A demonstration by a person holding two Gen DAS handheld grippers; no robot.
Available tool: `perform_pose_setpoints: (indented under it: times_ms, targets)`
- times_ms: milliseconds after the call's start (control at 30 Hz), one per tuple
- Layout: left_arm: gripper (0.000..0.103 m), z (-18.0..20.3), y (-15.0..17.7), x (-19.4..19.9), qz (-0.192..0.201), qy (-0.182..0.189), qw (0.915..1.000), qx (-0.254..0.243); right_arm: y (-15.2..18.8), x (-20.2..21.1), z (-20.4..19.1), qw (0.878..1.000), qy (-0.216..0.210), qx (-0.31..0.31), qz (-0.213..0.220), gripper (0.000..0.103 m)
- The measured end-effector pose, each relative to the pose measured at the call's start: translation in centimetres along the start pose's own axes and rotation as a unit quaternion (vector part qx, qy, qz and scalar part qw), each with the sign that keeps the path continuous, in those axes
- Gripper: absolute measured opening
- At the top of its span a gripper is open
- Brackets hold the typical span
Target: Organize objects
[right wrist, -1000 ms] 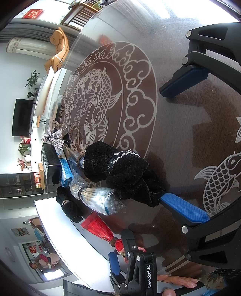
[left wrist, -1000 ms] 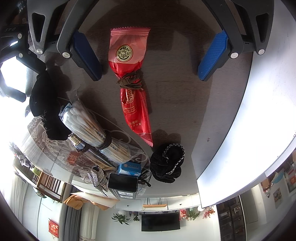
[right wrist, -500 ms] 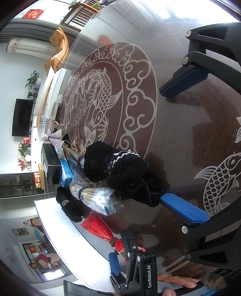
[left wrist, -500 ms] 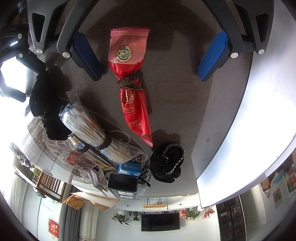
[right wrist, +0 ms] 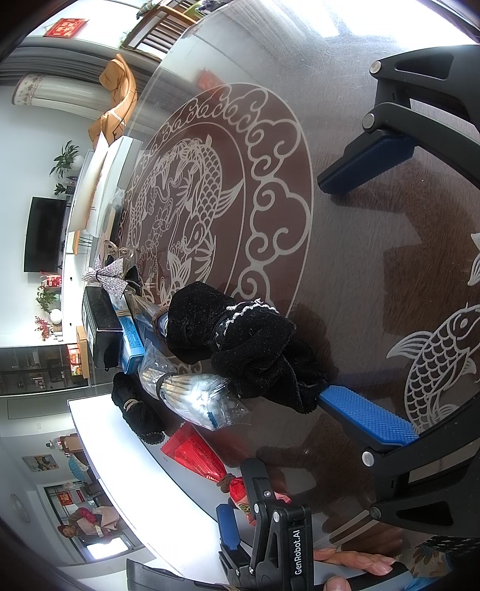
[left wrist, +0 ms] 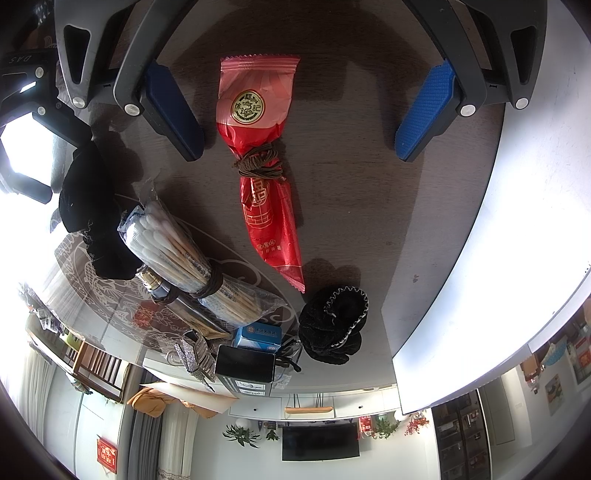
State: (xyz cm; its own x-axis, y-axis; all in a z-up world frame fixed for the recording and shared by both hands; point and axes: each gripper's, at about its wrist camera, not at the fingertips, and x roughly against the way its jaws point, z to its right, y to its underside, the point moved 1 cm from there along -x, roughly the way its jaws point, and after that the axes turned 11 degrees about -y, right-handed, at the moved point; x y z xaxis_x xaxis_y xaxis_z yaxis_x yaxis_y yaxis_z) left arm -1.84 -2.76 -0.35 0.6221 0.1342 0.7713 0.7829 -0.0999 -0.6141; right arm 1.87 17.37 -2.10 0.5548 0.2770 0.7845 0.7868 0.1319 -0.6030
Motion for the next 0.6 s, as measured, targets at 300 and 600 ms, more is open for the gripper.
perform_pose_setpoints:
  times_ms: [300, 600]
  targets:
    - [0.103, -0.01, 0.01, 0.01, 0.0, 0.0, 1.0, 0.0, 0.0, 0.0, 0.01, 1.0, -0.001, 0.001, 0.0, 0.103]
    - [0.103, -0.01, 0.02, 0.03, 0.0, 0.001, 1.0, 0.0, -0.04, -0.06, 0.06, 1.0, -0.002, 0.001, 0.0, 0.103]
